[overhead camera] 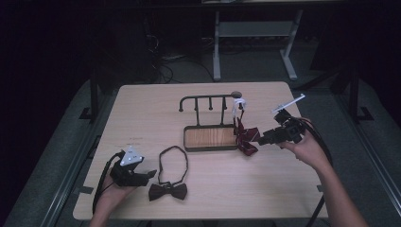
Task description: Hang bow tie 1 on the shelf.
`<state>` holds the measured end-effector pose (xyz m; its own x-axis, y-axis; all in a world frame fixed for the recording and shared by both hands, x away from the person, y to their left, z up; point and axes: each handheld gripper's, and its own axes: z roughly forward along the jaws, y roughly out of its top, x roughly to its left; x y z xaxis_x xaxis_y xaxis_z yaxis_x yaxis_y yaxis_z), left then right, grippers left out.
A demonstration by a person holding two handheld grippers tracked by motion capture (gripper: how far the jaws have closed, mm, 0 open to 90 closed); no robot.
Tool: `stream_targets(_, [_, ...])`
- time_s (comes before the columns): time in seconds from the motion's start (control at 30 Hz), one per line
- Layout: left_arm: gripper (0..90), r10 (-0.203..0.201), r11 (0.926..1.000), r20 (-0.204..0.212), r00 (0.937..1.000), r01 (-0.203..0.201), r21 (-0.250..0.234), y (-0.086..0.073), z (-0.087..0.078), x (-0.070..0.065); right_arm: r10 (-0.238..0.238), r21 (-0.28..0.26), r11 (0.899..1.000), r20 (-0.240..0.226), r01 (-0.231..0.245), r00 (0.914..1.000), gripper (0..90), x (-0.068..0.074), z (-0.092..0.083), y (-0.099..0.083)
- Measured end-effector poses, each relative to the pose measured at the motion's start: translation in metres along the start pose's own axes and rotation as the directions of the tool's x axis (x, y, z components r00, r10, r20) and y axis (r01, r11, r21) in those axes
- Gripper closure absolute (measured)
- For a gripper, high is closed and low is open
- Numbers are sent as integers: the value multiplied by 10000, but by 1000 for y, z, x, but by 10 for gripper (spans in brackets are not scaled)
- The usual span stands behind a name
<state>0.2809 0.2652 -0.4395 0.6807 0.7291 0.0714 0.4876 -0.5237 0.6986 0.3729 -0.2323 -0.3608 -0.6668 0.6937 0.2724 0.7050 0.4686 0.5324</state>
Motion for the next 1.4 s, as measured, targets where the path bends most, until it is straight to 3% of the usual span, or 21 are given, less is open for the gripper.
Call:
stream_targets(0.23, [288, 35, 10000, 30, 10000, -36, 74, 0, 2, -1, 83, 1, 10000, -116, -83, 9999, 504, 1, 4, -13])
stream_targets(0.5, [289, -224, 9997, 56, 9997, 224, -95, -1, 0, 2, 143, -2, 9999, -128, -143, 9998, 504, 2, 12, -29])
stream_targets(0.73, [290, -140, 9999, 60, 9999, 141, -57, 0, 1, 0, 197, 3, 9998, -58, -197, 9998, 481, 3, 19, -43])
stream_targets(0.77, [291, -285, 9996, 103, 9995, 286, -68, 0, 2, -1, 209, 17, 9998, -42, -208, 9998, 480, 4, 20, -45])
stream_targets(0.87, [301, -68, 10000, 147, 9999, 68, 16, 1, 2, 0, 285, -111, 9995, -74, -286, 9996, 478, 4, 24, -52])
stream_targets(1.13, [301, -219, 9997, 86, 9997, 220, -108, 1, 1, 0, 385, -121, 9992, -149, -387, 9991, 470, 7, 33, -67])
stream_targets(1.4, [301, -176, 9998, 142, 9997, 177, -63, 0, 2, 1, 414, -337, 9986, 89, -411, 9991, 451, 10, 35, -80])
